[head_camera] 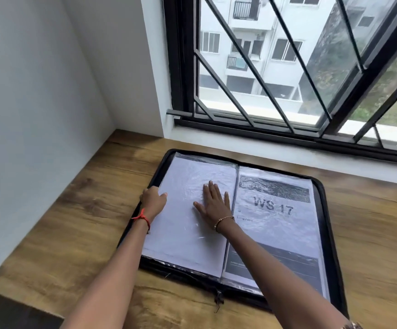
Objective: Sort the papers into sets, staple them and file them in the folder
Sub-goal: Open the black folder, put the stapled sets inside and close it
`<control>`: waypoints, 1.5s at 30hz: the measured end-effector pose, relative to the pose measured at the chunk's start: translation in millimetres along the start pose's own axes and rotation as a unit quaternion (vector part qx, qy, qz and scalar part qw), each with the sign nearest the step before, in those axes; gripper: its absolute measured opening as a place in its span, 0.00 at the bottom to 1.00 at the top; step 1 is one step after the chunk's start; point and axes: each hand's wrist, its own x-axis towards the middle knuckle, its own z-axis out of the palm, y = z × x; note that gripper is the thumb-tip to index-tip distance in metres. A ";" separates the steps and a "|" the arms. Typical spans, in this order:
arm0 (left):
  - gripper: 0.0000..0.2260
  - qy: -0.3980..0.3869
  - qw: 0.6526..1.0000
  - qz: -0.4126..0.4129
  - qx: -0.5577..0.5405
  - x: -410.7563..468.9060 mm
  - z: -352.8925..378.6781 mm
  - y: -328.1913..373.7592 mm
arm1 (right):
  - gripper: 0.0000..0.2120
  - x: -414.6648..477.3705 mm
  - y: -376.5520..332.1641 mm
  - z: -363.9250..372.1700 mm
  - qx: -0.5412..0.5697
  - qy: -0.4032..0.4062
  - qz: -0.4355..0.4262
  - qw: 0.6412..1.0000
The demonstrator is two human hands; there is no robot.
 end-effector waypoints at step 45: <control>0.26 -0.182 0.941 0.260 0.115 -173.6 116.5 41.6 | 0.29 -178.7 123.3 -52.6 0.131 0.201 0.208 0.948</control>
